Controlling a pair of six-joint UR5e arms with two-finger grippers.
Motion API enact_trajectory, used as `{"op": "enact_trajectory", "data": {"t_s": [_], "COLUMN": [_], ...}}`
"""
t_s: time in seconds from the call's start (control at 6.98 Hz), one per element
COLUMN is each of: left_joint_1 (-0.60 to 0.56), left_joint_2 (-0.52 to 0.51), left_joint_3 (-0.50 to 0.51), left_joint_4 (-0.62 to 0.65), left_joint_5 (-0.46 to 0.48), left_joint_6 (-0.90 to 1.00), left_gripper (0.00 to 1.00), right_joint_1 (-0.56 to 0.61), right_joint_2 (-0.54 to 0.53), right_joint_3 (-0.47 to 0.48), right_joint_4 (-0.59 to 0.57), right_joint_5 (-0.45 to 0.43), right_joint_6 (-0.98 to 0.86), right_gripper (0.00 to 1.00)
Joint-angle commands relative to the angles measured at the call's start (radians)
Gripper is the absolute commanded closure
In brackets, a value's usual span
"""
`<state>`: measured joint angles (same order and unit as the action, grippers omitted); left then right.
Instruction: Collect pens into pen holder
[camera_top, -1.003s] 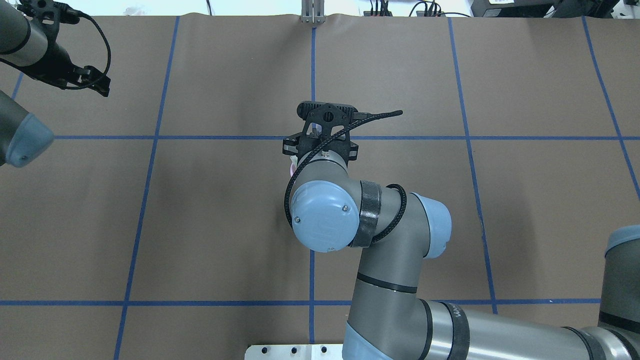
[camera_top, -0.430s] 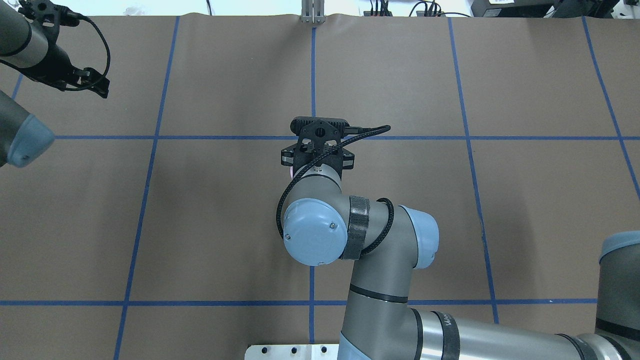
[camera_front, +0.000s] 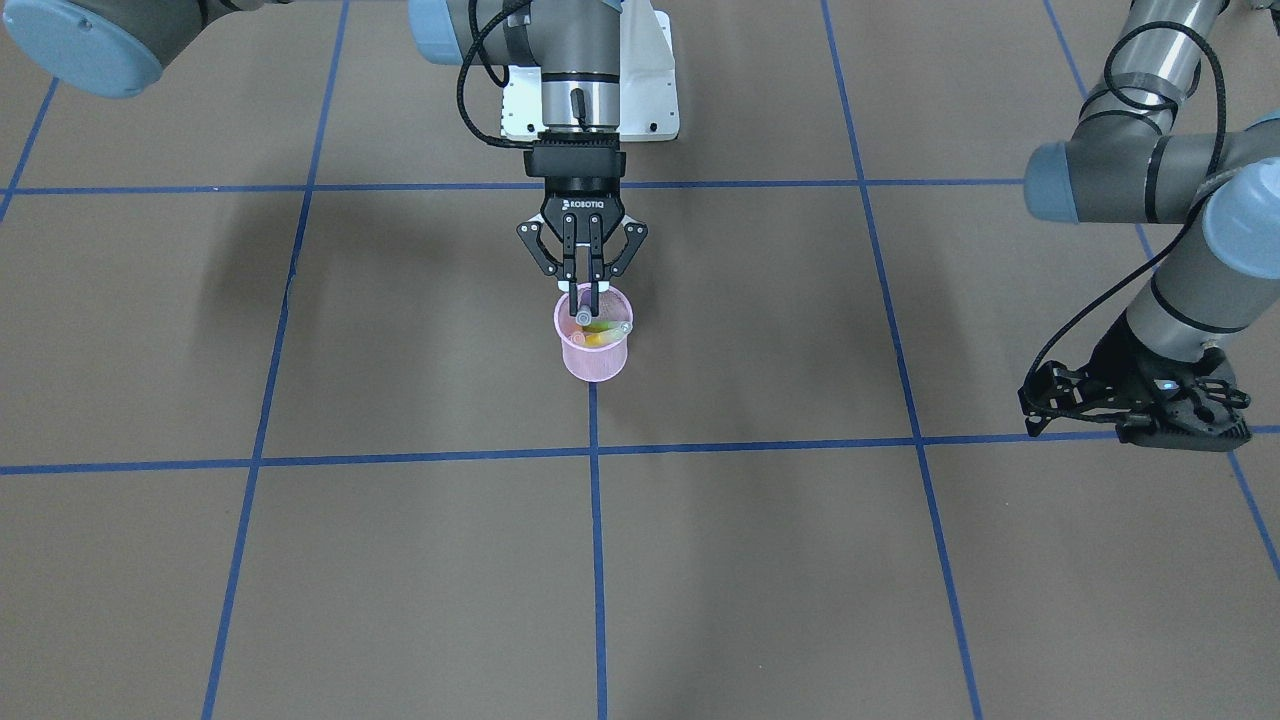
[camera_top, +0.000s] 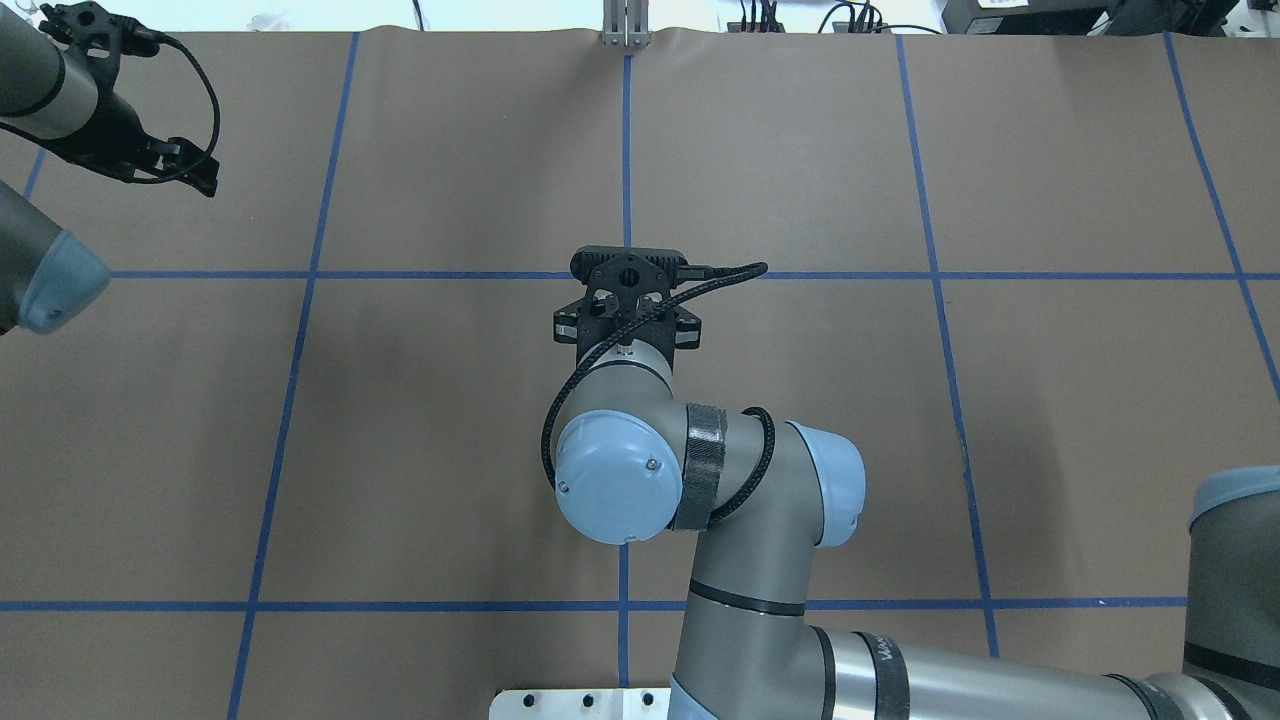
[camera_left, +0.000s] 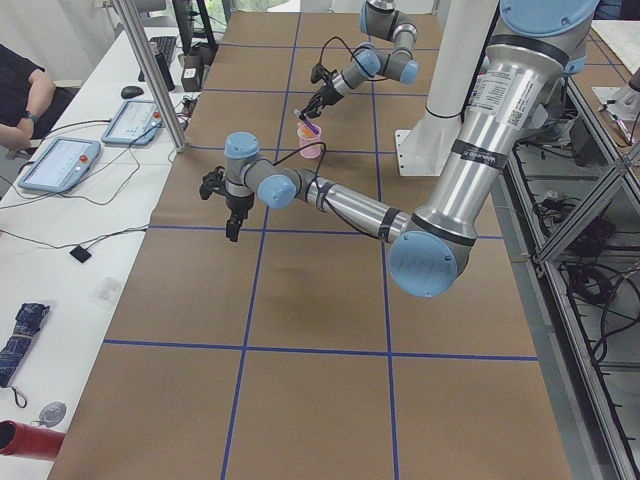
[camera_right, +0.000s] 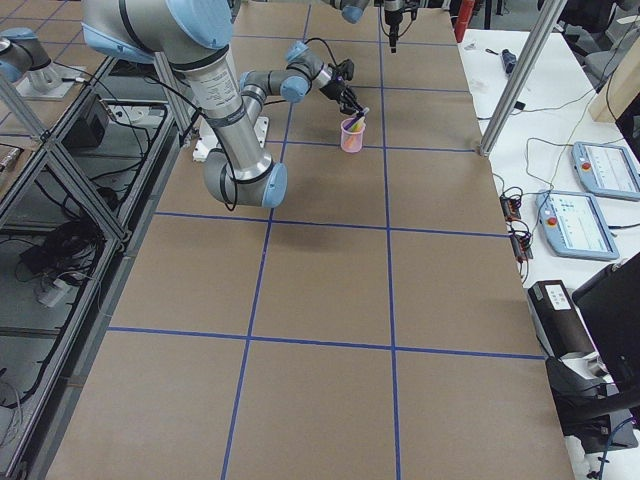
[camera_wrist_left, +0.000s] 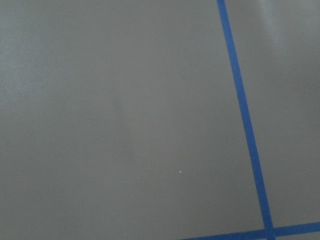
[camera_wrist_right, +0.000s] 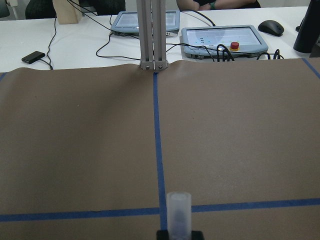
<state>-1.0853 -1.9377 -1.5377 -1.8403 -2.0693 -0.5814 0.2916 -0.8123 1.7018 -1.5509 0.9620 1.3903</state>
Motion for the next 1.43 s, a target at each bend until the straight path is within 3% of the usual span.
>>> {"op": "enact_trajectory", "data": {"t_s": [0.0, 0.29, 0.43, 0.72, 0.86, 1.15, 1.29], "left_joint_1": [-0.007, -0.051, -0.124, -0.226, -0.279, -0.39, -0.431], "left_joint_2": [-0.004, -0.015, -0.015, -0.023, -0.033, -0.038, -0.026], "left_joint_3": [0.002, 0.004, 0.034, 0.086, 0.091, 0.094, 0.09], "left_joint_4": [-0.004, 0.007, 0.009, 0.073, 0.182, 0.332, 0.386], "left_joint_5": [0.0, -0.027, -0.085, -0.138, -0.138, -0.146, -0.152], "left_joint_6": [0.0, 0.024, 0.143, 0.318, 0.466, 0.67, 0.714], "left_gripper": [0.01, 0.01, 0.01, 0.01, 0.01, 0.01, 0.01], "right_joint_1": [-0.003, 0.007, 0.058, 0.183, 0.295, 0.593, 0.732], "right_joint_2": [0.004, 0.021, 0.015, 0.005, -0.049, -0.192, -0.281], "right_joint_3": [-0.002, 0.045, 0.076, 0.189, 0.217, 0.236, 0.233], "right_joint_4": [0.0, -0.006, -0.009, -0.233, -0.242, -0.247, -0.25], "right_joint_5": [-0.008, 0.007, 0.106, 0.33, 0.521, 0.966, 1.133], "right_joint_6": [-0.004, -0.078, -0.112, -0.282, -0.337, -0.661, -0.841], "right_gripper": [0.0, 0.0, 0.0, 0.0, 0.0, 0.0, 0.0]}}
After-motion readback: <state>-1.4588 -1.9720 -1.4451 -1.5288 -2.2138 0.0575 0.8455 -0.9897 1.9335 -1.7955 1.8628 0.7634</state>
